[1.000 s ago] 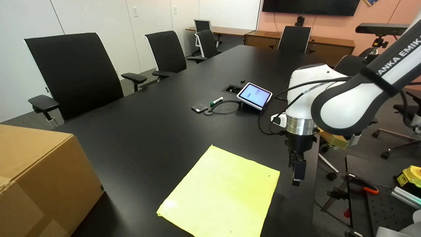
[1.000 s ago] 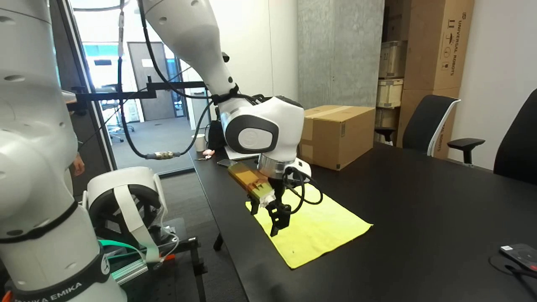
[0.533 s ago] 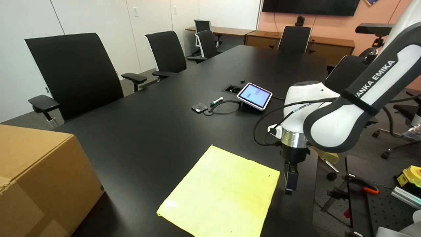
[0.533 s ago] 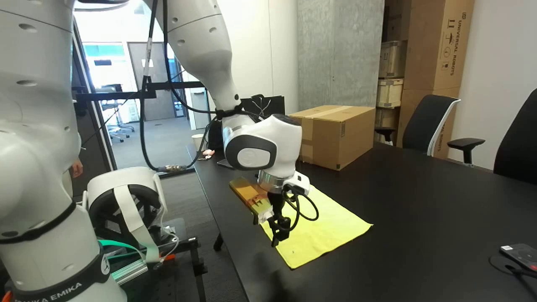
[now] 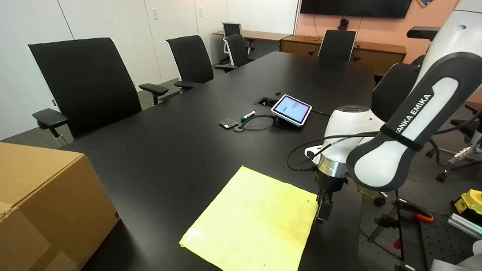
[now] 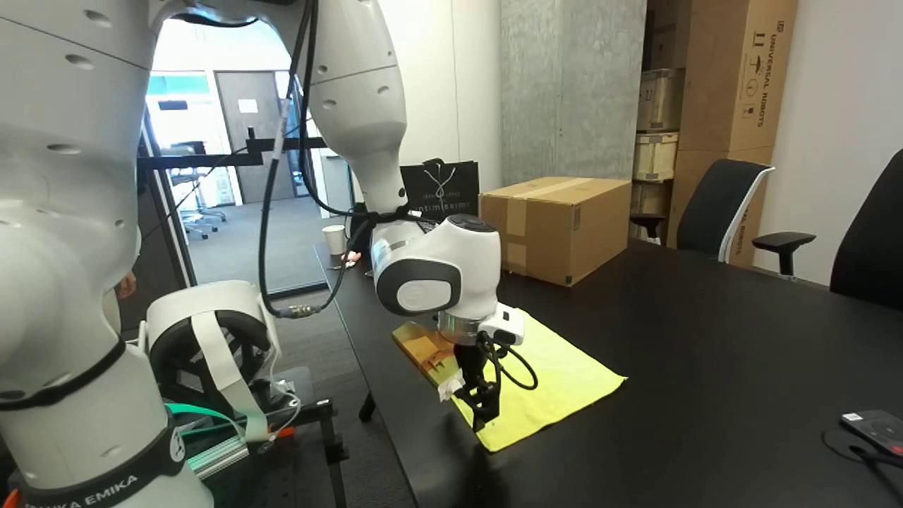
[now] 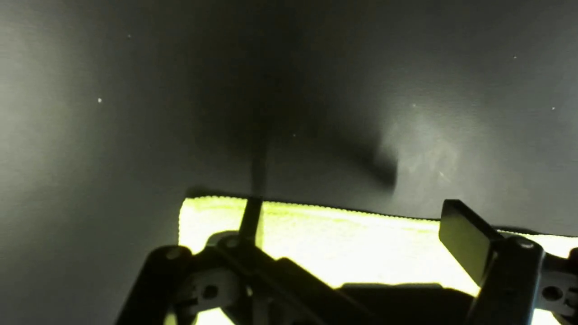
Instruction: Fold the cloth
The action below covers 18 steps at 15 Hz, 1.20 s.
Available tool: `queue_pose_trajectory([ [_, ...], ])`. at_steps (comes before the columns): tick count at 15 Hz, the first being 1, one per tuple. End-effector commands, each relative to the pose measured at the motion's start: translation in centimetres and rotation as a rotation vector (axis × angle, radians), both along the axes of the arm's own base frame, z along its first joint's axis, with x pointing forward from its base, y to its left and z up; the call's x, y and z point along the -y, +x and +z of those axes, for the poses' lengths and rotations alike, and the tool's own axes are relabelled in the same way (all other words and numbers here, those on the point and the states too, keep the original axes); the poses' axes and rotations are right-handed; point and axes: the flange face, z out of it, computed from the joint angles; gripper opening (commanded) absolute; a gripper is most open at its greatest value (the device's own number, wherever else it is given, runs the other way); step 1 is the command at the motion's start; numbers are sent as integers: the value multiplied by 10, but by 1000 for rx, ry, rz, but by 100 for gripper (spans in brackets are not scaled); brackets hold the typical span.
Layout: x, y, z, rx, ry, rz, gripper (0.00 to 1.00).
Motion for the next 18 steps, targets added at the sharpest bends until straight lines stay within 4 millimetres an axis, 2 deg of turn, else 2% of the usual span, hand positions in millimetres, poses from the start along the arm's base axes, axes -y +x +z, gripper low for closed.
queue_pose_trajectory([
  [1, 3, 7, -5, 53, -32, -13, 100],
  [5, 12, 10, 1, 87, -58, -17, 100],
  [12, 42, 18, -2, 107, -102, -66, 100],
  [18, 46, 27, -6, 101, -73, -103, 100],
])
